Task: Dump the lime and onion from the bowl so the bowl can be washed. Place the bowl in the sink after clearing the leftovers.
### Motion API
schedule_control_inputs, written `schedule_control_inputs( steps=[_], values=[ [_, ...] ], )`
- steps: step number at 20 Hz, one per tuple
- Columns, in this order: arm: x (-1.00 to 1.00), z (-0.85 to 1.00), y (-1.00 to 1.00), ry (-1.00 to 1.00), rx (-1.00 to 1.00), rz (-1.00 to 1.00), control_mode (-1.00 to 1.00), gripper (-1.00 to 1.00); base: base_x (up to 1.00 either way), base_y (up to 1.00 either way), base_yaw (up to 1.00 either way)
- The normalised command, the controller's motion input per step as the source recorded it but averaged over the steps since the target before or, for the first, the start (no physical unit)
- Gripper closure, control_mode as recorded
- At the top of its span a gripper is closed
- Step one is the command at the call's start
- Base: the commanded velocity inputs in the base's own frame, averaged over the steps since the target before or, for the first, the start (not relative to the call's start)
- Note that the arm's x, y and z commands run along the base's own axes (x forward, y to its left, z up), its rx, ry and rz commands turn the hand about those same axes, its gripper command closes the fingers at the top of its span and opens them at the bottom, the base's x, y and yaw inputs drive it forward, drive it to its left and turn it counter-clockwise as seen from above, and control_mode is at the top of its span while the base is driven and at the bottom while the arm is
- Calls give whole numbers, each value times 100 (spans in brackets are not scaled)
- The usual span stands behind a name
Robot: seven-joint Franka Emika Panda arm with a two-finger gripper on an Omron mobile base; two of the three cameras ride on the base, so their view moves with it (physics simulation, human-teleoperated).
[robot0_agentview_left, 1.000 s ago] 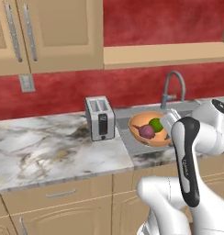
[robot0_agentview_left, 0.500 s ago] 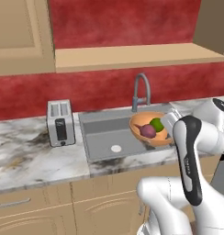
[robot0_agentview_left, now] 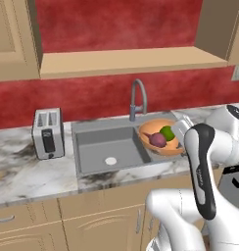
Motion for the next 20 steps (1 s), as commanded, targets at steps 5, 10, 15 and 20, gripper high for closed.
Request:
schedule_control_inputs(
  steps=[5, 10, 15, 20],
  values=[
    [0, 0, 0, 0, 0, 0, 100, 100, 38, -31, 0],
    [0, 0, 0, 0, 0, 0, 100, 100, 44, -16, 0],
    [0, 0, 0, 0, 0, 0, 100, 100, 37, -16, 0],
    [28, 0, -40, 0, 0, 0, -100, 100, 7, -5, 0]
  ],
)
